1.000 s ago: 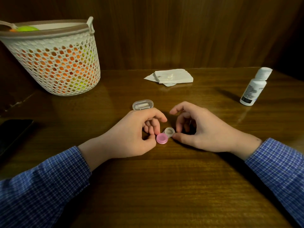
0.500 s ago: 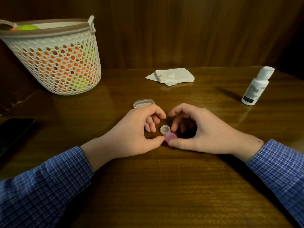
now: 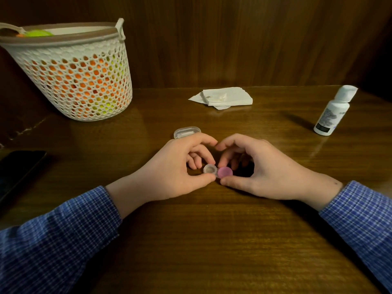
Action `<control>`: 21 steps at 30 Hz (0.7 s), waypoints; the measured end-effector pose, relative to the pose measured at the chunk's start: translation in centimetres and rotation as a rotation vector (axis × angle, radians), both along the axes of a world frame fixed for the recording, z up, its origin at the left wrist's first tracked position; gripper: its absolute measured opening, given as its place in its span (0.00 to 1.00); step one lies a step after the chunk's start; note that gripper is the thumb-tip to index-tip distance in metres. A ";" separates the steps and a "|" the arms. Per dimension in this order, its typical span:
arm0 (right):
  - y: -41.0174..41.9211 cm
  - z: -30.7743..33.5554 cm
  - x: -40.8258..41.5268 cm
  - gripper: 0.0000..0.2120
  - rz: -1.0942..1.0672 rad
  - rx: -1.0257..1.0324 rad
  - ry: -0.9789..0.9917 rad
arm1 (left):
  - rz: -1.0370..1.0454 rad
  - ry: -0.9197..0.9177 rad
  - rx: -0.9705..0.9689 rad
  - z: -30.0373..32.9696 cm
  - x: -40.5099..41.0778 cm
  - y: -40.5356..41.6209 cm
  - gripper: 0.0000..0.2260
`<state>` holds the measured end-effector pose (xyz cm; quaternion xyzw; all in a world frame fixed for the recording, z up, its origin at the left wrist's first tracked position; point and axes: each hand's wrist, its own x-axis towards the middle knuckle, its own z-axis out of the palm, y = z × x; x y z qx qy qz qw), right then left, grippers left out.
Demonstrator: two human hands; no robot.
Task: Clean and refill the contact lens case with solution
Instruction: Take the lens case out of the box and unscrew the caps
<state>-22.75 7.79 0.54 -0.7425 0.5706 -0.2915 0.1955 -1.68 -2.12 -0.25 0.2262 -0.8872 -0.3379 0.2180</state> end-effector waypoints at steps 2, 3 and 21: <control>0.0 0.1 -0.1 0.27 0.000 0.003 0.012 | -0.002 -0.002 0.012 0.0 0.0 0.0 0.29; 0.0 0.1 -0.1 0.26 -0.009 0.002 0.037 | -0.002 -0.005 0.015 0.0 0.0 0.0 0.29; -0.8 0.2 0.0 0.14 0.043 -0.002 0.111 | 0.011 -0.028 0.082 0.2 -0.2 -0.3 0.20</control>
